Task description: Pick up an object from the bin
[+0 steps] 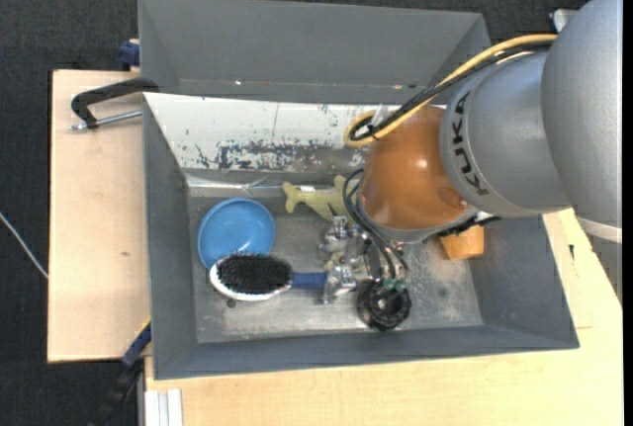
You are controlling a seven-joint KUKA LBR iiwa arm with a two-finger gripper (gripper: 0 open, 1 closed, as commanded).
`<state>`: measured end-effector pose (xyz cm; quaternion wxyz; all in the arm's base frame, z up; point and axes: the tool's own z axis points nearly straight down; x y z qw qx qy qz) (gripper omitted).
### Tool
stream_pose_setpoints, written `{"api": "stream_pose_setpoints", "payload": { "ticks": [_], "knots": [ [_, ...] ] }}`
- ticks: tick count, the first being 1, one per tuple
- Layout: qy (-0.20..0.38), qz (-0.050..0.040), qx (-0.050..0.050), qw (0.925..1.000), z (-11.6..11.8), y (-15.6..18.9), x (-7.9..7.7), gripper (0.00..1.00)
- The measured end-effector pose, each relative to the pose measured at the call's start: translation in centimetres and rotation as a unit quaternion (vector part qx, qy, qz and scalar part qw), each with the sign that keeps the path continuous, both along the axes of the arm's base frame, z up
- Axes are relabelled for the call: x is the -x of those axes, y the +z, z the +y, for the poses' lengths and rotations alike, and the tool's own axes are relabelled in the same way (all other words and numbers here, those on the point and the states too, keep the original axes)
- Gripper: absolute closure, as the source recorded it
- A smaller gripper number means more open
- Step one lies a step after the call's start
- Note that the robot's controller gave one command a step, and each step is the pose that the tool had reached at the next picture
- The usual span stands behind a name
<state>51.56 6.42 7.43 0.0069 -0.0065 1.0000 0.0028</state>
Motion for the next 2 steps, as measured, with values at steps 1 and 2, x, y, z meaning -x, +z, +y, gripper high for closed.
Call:
{"api": "stream_pose_setpoints", "payload": {
  "ticks": [1, 2],
  "knots": [
    [0.001, 0.0009, 0.001, 1.0000, 0.1, 7.4, -0.3, 1.00],
    [0.002, 0.0033, 0.002, 1.0000, 0.2, 9.3, -0.4, 1.00]
  ]
}}
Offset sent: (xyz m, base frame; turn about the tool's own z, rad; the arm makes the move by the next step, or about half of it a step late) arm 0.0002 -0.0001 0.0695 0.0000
